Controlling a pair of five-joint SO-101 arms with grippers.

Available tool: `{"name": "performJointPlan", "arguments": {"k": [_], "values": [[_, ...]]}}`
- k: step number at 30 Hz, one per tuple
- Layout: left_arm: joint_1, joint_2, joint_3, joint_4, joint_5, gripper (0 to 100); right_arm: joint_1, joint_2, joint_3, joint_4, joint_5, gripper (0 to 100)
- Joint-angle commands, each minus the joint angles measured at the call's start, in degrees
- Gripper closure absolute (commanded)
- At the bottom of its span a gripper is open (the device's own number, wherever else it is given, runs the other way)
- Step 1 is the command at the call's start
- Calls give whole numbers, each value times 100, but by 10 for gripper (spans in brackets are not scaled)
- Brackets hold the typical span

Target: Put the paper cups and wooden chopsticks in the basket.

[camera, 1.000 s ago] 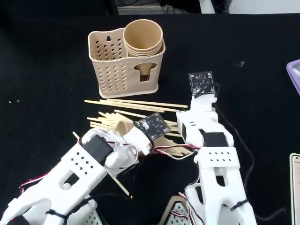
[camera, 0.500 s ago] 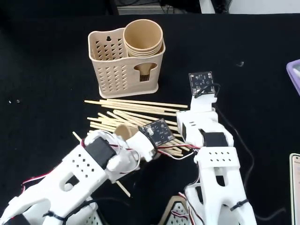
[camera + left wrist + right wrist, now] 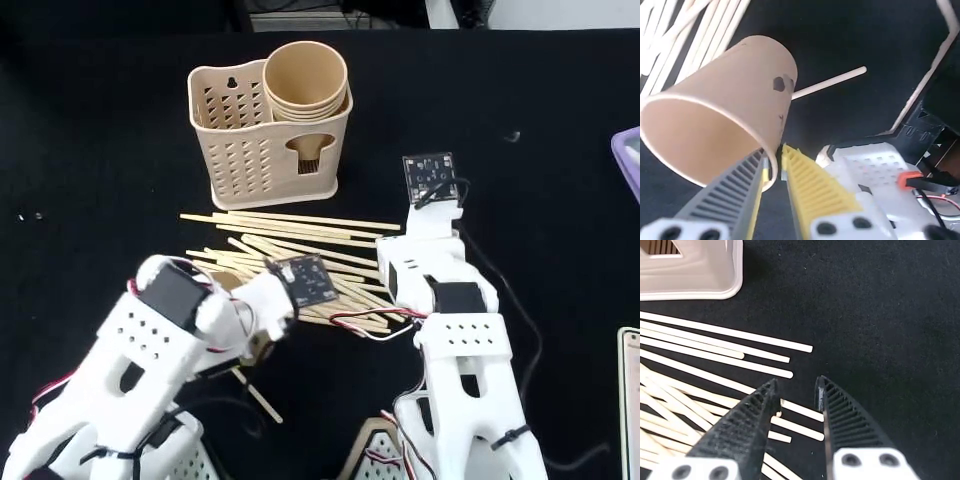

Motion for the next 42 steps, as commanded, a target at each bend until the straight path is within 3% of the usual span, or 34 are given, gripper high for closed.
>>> {"name": "performJointPlan", "arguments": {"k": [1, 4, 12, 21, 33, 36, 42], "values": [[-171, -35, -330, 70, -246, 971, 79, -136, -31, -114, 18, 869], [-171, -35, -224, -176, -185, 970, 79, -136, -31, -114, 18, 869], [-163, -70, 110, -1099, 1169, 970, 79, -136, -31, -114, 18, 869], [-215, -79, -1666, 88, 1196, 970, 79, -136, -31, -123, 18, 869], [-224, -35, -3741, 62, 1503, 970, 79, -163, 40, -132, 18, 870], [-224, -62, -4031, -343, 1503, 971, 79, -163, 40, -132, 18, 870], [-224, 9, -4048, -2207, 1503, 971, 79, -163, 48, -132, 18, 871]]}}
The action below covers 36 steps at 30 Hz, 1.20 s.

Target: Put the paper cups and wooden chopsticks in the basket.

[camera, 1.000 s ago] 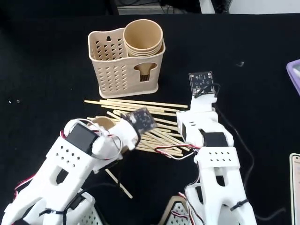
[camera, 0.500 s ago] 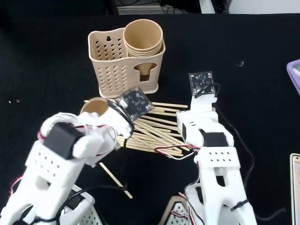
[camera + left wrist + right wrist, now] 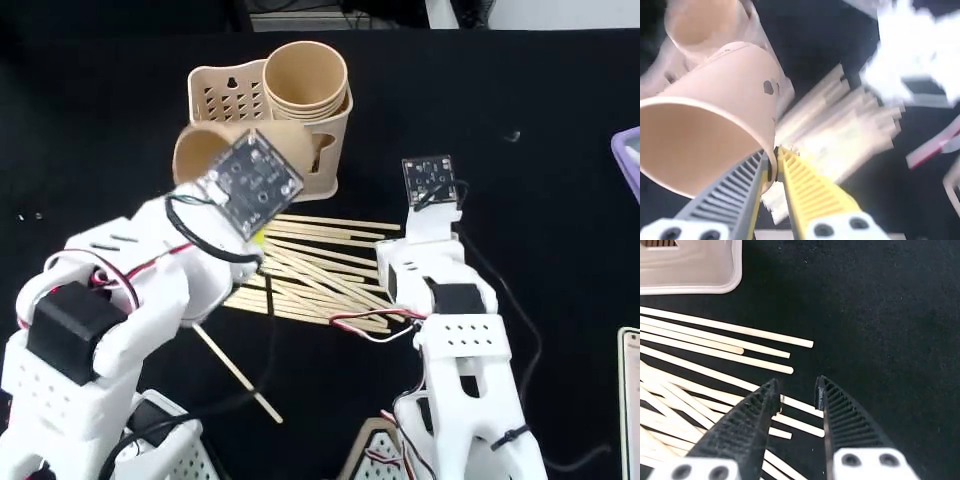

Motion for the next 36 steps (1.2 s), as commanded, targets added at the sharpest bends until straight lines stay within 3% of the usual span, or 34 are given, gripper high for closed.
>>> {"name": "performJointPlan", "arguments": {"k": [1, 7, 13, 24, 32, 36], "values": [[-40, 44, -198, -1556, 62, 971, 79, -163, -40, -123, 18, 871], [-295, 651, 312, -3279, 26, 971, 79, -136, -31, -123, 18, 871], [-884, 1644, -40, -3648, 18, 971, 79, -136, -31, -123, 18, 871], [-637, 2673, -2290, -1398, -360, 971, 79, -136, -22, -123, 18, 871], [-646, 4000, -3987, -475, -387, 971, 70, -136, 295, -668, 18, 871], [-655, 4765, -4760, -167, -800, 971, 70, -136, 303, -686, 18, 871]]}}
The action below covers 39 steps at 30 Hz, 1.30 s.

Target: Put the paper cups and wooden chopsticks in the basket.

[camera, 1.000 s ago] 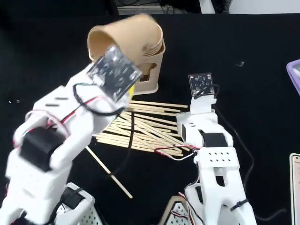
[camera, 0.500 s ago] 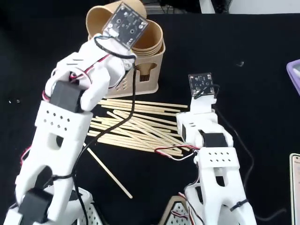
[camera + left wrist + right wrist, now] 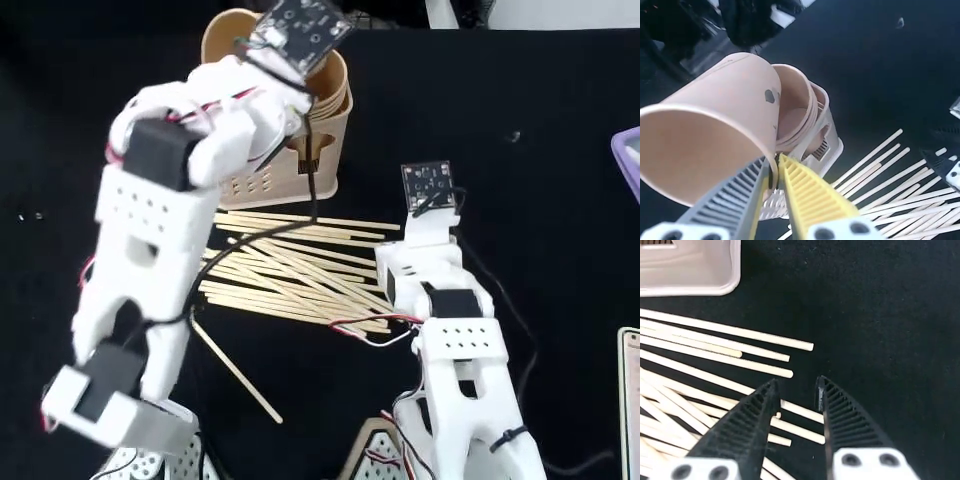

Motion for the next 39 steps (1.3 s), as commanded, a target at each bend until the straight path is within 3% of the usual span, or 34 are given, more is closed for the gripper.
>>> {"name": "performJointPlan", "arguments": {"k": [1, 7, 13, 19, 26, 31, 39], "values": [[48, 677, -1130, 431, -466, 971, 70, -136, -40, -149, 18, 871], [13, 1380, -2237, 1248, -853, 971, 70, -136, -40, -158, 18, 871], [22, 1582, -3002, 1336, -862, 966, 70, -136, -40, -158, 18, 871], [31, 1741, -2642, 1037, -853, 903, 70, -136, -31, -149, 18, 871], [4, 1820, -2589, 1037, -888, 920, 70, -136, -31, -149, 18, 871], [4, 1829, -2589, 527, -747, 920, 62, -136, -31, -149, 18, 871], [136, 2330, -2589, -1011, 527, 920, 70, -136, -31, -149, 18, 871]]}}
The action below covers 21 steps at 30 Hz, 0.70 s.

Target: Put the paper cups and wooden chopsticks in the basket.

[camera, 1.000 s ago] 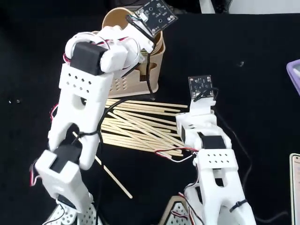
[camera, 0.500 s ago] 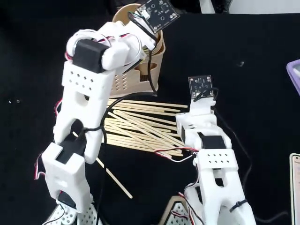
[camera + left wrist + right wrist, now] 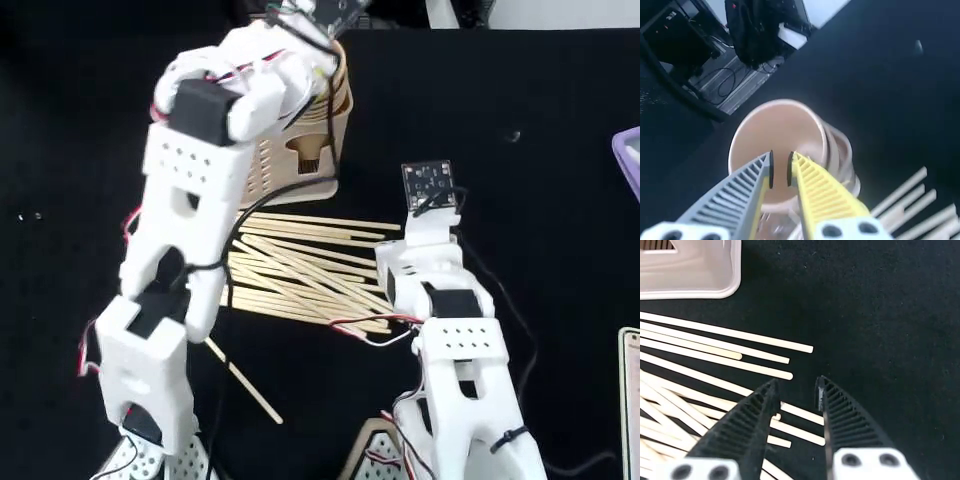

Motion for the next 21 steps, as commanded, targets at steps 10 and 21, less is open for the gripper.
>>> {"name": "performJointPlan", "arguments": {"k": [10, 21], "values": [[119, -563, -796, 835, 1099, 857, 70, -136, -31, -132, 18, 870], [-1156, -1116, -646, 1873, 1081, 855, 62, -136, -31, -123, 18, 869]]}}
